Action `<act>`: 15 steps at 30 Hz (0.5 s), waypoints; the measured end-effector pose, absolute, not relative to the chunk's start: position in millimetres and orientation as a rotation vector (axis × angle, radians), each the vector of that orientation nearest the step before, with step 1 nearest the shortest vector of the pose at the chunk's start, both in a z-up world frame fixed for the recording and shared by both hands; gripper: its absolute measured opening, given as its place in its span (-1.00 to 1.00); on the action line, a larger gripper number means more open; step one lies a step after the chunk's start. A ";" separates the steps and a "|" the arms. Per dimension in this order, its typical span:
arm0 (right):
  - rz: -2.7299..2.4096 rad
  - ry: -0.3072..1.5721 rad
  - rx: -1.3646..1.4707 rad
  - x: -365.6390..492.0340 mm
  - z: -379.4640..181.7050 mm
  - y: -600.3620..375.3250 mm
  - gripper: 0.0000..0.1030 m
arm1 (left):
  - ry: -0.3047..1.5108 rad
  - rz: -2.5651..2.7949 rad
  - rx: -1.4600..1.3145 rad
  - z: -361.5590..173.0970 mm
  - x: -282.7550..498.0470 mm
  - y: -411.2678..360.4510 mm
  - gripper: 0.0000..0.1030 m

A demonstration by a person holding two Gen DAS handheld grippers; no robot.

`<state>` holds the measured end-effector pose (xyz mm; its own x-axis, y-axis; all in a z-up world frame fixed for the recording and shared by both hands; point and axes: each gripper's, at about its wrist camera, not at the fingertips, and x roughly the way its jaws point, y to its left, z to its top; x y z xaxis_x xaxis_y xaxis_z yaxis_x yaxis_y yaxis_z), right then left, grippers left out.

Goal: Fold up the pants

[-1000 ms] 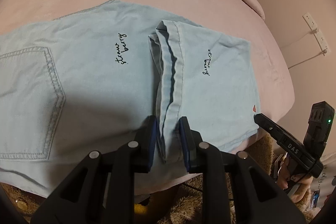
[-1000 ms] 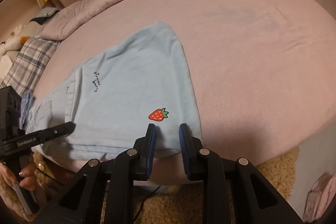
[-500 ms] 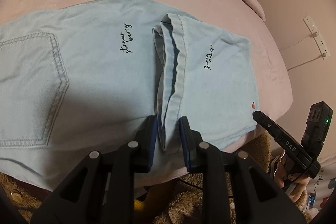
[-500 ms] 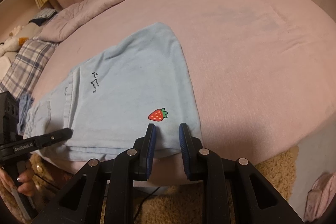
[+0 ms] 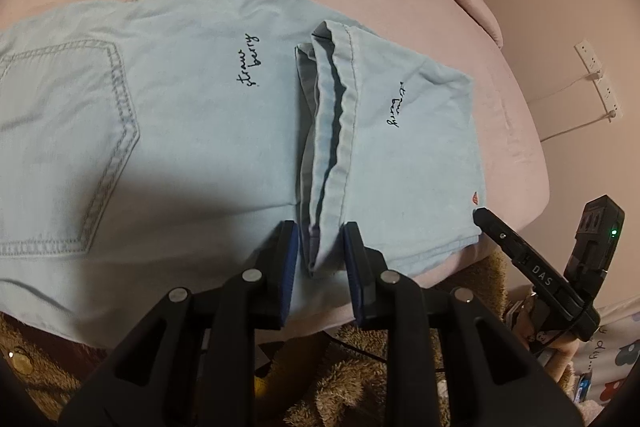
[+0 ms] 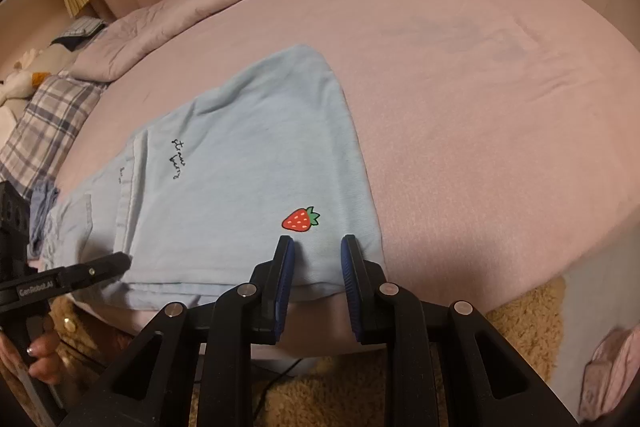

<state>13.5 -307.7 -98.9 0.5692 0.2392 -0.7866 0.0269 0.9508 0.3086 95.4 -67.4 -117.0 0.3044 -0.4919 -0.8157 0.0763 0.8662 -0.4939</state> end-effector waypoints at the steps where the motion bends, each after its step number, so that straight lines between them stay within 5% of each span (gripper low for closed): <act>1: 0.123 0.960 0.301 13.3 -98.9 -307.6 -0.53 | 1.212 -0.395 -0.403 -116.7 94.3 -66.7 -0.51; 5: 0.108 0.960 0.305 12.9 -99.2 -305.7 -0.53 | 1.211 -0.408 -0.404 -111.2 87.7 -65.6 -0.46; 9: 0.101 0.962 0.302 13.7 -97.7 -303.6 -0.50 | 1.159 -0.383 -0.394 -96.2 79.7 -55.6 -0.03; 10: 0.103 0.963 0.303 14.2 -97.0 -303.2 -0.44 | 1.135 -0.370 -0.396 -90.9 77.4 -51.5 0.19; 15: 0.110 0.972 0.279 19.7 -90.7 -296.2 -0.13 | 1.007 -0.263 -0.406 -62.8 68.8 -17.5 0.62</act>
